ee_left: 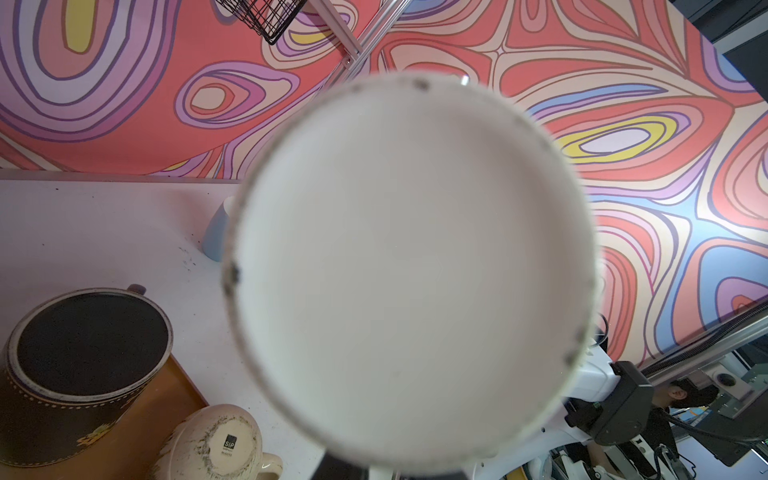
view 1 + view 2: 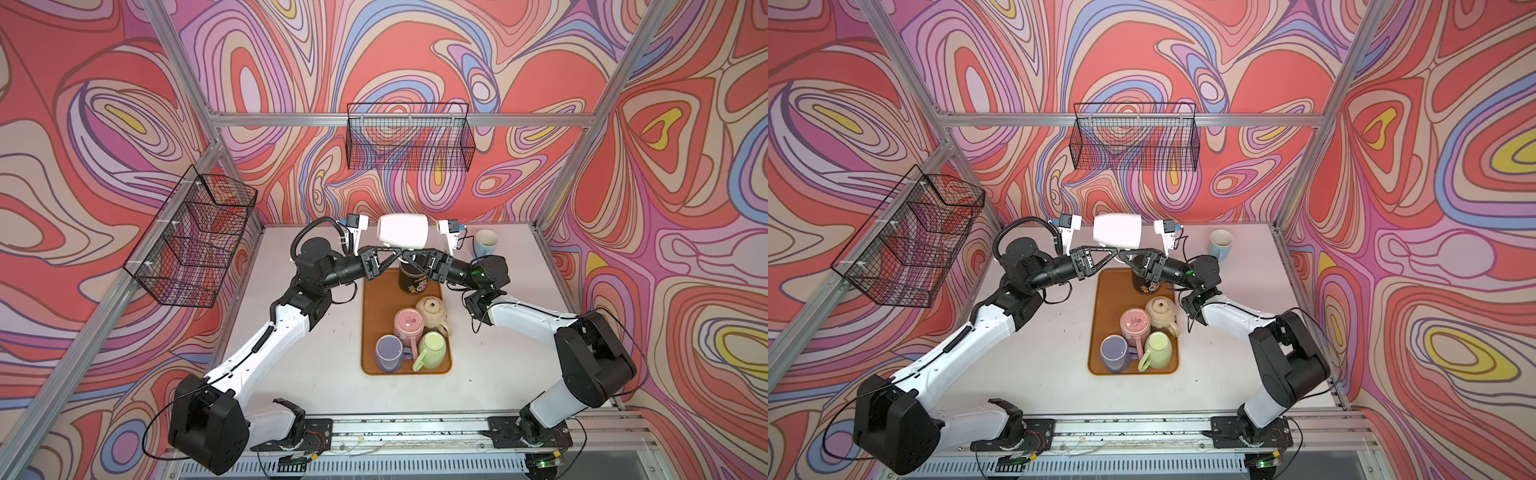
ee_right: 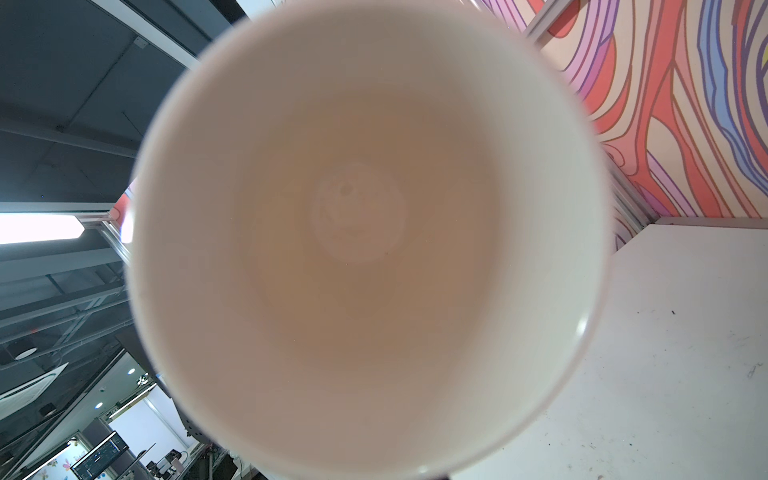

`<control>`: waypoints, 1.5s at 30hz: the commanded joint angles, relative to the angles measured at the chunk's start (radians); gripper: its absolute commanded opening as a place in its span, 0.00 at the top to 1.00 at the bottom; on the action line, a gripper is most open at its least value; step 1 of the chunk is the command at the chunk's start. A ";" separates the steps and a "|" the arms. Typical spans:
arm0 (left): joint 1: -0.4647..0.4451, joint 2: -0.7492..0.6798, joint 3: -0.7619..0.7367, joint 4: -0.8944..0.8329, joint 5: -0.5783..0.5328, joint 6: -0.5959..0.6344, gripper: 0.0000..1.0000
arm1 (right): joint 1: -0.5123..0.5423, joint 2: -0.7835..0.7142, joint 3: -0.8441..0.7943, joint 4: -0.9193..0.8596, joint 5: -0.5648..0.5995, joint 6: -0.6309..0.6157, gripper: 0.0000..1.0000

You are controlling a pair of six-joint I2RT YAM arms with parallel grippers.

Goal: Turn the mug right side up
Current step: 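Grasp the white mug with the right gripper while the left gripper holds it, then rotate and carry the white mug with the right gripper while the left gripper withdraws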

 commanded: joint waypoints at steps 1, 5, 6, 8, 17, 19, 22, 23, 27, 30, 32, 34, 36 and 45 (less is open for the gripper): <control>-0.008 -0.002 -0.016 0.058 0.031 0.003 1.00 | 0.001 0.002 0.034 0.011 0.042 0.001 1.00; -0.008 0.001 -0.018 0.034 0.026 0.013 0.78 | 0.002 -0.025 0.018 -0.039 0.060 -0.029 1.00; -0.008 0.002 -0.018 0.025 0.027 0.018 0.71 | 0.001 -0.038 0.013 -0.056 0.064 -0.041 1.00; -0.008 -0.005 -0.019 -0.001 0.021 0.034 0.60 | 0.000 -0.060 0.002 -0.090 0.074 -0.066 1.00; -0.008 -0.055 -0.032 -0.132 -0.030 0.120 0.35 | -0.009 -0.164 -0.025 -0.332 0.144 -0.192 1.00; -0.008 -0.068 -0.028 -0.167 -0.040 0.140 0.31 | -0.016 -0.182 -0.028 -0.380 0.160 -0.213 1.00; -0.008 -0.097 -0.023 -0.247 -0.068 0.193 0.22 | -0.029 -0.213 -0.025 -0.485 0.188 -0.264 1.00; -0.008 -0.110 -0.021 -0.285 -0.092 0.216 0.19 | -0.034 -0.230 -0.020 -0.542 0.207 -0.291 1.00; -0.008 -0.172 -0.033 -0.414 -0.209 0.300 0.13 | -0.046 -0.277 0.031 -0.805 0.301 -0.429 1.00; -0.008 -0.215 -0.040 -0.506 -0.311 0.346 0.11 | -0.059 -0.285 0.071 -0.953 0.345 -0.510 1.00; -0.008 -0.237 -0.034 -0.576 -0.379 0.366 0.00 | -0.066 -0.295 0.095 -1.037 0.376 -0.564 1.00; -0.007 -0.249 -0.011 -0.659 -0.441 0.392 0.00 | -0.071 -0.291 0.131 -1.121 0.406 -0.611 1.00; -0.008 -0.254 0.017 -0.760 -0.508 0.420 0.00 | -0.076 -0.280 0.179 -1.202 0.434 -0.646 1.00; -0.008 -0.301 0.050 -0.967 -0.696 0.479 0.00 | -0.107 -0.150 0.413 -1.545 0.548 -0.762 1.00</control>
